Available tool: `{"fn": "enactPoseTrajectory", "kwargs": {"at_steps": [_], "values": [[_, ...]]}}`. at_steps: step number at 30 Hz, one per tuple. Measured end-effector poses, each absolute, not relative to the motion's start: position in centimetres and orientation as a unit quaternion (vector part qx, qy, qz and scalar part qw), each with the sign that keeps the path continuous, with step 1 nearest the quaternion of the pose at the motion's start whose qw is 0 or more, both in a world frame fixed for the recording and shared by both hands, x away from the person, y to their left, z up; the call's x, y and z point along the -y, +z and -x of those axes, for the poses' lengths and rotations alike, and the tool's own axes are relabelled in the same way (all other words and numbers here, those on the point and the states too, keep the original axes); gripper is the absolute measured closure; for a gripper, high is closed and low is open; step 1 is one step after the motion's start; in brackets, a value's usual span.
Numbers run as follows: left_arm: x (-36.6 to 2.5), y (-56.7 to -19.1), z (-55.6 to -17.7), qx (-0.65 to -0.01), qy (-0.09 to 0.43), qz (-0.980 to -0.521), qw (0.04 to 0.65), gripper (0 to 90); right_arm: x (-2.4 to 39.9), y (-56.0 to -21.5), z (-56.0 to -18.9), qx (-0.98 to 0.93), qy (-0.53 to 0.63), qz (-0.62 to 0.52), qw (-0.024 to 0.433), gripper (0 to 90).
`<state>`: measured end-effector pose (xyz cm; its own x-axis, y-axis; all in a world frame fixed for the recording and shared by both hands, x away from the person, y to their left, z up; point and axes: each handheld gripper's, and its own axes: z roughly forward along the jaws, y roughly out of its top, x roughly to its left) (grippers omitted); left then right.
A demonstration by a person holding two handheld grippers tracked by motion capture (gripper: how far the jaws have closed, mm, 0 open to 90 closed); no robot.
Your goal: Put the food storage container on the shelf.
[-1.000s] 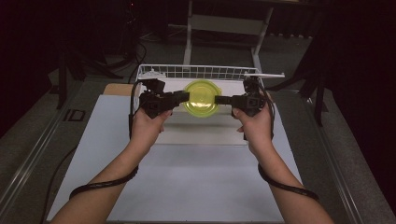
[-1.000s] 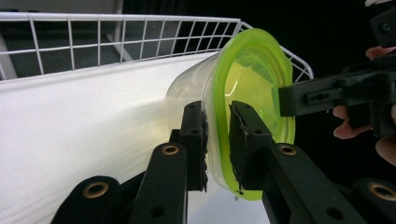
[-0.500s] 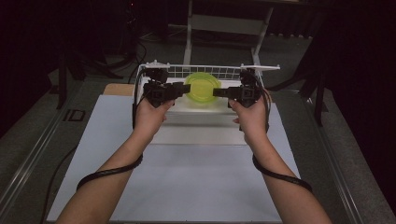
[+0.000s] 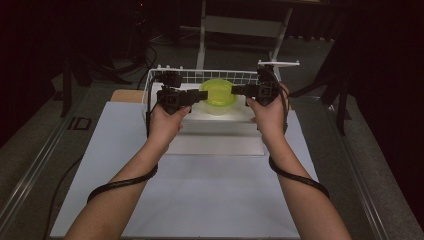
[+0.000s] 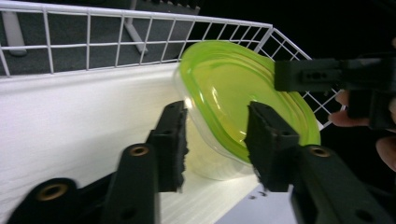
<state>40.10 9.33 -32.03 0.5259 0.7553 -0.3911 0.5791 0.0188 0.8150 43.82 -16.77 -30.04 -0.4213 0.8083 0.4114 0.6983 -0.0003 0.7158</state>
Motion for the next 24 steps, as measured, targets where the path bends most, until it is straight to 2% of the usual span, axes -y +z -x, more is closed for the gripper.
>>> {"fn": "enactPoseTrajectory", "kwargs": {"at_steps": [5, 9, 11, 14, 15, 16, 17, 19, 21, 24], "values": [[-9.6, -31.8, -40.0, -0.481, 0.094, -0.692, 0.530, 49.4, 17.2, -29.8, -43.8, -0.702, 0.479, -0.524, 0.059, 63.6], [-10.3, -31.6, -39.6, -0.482, 0.106, -0.683, 0.539, 44.6, 17.5, -28.9, -42.8, -0.709, 0.486, -0.505, 0.081, 61.9], [-10.7, -31.5, -39.2, -0.474, 0.106, -0.677, 0.552, 38.6, 17.6, -28.7, -42.2, -0.716, 0.485, -0.495, 0.086, 63.0], [-11.2, -31.4, -38.0, -0.453, 0.128, -0.678, 0.565, 37.9, 17.6, -28.9, -40.7, -0.725, 0.486, -0.479, 0.093, 72.1], [-11.3, -31.4, -37.4, -0.444, 0.134, -0.680, 0.568, 35.9, 17.5, -29.1, -40.2, -0.730, 0.483, -0.473, 0.099, 81.4], [-11.5, -31.5, -37.0, -0.431, 0.133, -0.681, 0.577, 30.1, 17.4, -29.4, -39.4, -0.739, 0.477, -0.464, 0.103, 87.7], [-11.6, -31.6, -36.4, -0.417, 0.133, -0.683, 0.585, 25.2, 17.4, -29.7, -39.0, -0.741, 0.478, -0.459, 0.106, 89.9], [-11.7, -32.0, -35.5, -0.396, 0.150, -0.690, 0.587, 22.9, 17.2, -30.4, -38.0, -0.749, 0.477, -0.447, 0.105, 90.0], [-11.6, -32.5, -34.9, -0.389, 0.162, -0.698, 0.579, 14.0, 16.9, -31.5, -37.5, -0.754, 0.474, -0.444, 0.101, 90.0], [-11.8, -34.0, -33.9, -0.378, 0.158, -0.699, 0.586, 5.6, 16.4, -32.8, -37.4, -0.754, 0.476, -0.444, 0.087, 90.0]]}}
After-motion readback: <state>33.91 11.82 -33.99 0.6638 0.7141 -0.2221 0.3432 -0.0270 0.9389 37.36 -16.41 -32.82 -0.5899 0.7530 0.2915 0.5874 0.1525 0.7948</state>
